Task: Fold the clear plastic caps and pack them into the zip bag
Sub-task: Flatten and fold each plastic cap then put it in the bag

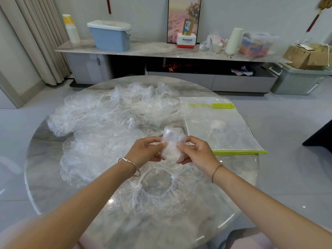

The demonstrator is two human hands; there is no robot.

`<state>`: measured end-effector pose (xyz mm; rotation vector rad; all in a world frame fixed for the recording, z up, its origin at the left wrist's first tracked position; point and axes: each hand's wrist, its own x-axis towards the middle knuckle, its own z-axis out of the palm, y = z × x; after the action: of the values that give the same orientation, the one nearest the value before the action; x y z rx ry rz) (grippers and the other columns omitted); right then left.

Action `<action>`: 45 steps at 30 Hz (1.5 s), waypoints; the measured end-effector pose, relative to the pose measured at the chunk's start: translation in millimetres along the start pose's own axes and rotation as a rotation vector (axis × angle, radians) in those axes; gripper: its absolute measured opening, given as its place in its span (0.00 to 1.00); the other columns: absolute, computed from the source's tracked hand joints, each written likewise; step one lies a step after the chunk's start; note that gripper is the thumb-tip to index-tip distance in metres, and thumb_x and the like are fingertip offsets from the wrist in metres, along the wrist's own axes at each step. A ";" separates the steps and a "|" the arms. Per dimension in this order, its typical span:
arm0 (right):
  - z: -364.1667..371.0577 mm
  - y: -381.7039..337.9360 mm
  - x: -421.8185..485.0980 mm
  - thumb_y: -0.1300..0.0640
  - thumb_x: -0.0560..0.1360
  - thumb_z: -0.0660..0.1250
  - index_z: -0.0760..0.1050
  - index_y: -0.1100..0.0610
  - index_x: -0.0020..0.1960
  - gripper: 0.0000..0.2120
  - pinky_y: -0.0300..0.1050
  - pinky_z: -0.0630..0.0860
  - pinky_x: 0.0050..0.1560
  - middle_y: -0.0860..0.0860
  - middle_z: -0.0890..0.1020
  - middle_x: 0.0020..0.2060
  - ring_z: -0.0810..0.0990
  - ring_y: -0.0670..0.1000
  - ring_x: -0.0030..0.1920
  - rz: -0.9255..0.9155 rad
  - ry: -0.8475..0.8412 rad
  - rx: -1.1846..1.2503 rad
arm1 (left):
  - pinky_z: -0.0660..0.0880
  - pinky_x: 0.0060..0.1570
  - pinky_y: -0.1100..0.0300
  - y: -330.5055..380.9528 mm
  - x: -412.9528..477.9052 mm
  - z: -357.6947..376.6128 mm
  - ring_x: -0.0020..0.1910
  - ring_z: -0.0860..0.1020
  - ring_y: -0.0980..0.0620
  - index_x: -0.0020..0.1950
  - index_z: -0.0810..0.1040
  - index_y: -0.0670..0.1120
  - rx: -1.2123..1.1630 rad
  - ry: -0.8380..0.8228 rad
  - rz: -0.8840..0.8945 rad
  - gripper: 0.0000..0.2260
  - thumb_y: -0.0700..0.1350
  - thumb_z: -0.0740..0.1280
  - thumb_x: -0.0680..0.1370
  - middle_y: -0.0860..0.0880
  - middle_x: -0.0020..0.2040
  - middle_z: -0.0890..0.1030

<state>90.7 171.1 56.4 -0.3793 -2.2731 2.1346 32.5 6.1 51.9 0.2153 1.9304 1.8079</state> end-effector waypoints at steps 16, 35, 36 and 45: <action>-12.8 -9.4 -1.7 0.51 0.76 0.65 0.79 0.58 0.39 0.13 0.41 0.80 0.39 0.49 0.82 0.33 0.81 0.47 0.35 -0.012 0.030 0.087 | 0.80 0.45 0.56 8.8 -0.3 4.7 0.39 0.82 0.51 0.46 0.82 0.44 -0.109 -0.046 -0.048 0.11 0.51 0.66 0.76 0.48 0.40 0.83; -129.3 20.7 4.2 0.60 0.74 0.69 0.77 0.56 0.45 0.02 0.37 0.77 0.46 0.49 0.80 0.43 0.78 0.45 0.44 0.188 0.420 0.354 | 0.73 0.49 0.74 -9.9 98.0 111.6 0.50 0.78 0.56 0.56 0.78 0.46 0.219 -0.035 0.315 0.10 0.43 0.69 0.76 0.49 0.51 0.81; -137.1 23.6 4.6 0.60 0.74 0.69 0.77 0.56 0.46 0.01 0.38 0.77 0.50 0.49 0.80 0.44 0.78 0.46 0.46 0.191 0.434 0.366 | 0.71 0.49 0.76 -14.2 104.6 118.2 0.51 0.78 0.56 0.56 0.79 0.46 0.282 -0.078 0.311 0.10 0.44 0.69 0.76 0.50 0.52 0.81; -163.4 29.6 18.5 0.62 0.75 0.68 0.75 0.57 0.44 0.03 0.43 0.76 0.55 0.50 0.81 0.44 0.81 0.49 0.46 0.197 0.433 0.400 | 0.70 0.56 0.57 -49.8 145.3 130.7 0.58 0.71 0.53 0.58 0.75 0.52 1.082 -0.176 0.391 0.22 0.58 0.73 0.68 0.51 0.57 0.74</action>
<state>104.7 336.4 36.8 -0.9683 -1.5953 2.2412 -25.5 180.1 -32.1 1.1089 2.6423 0.6794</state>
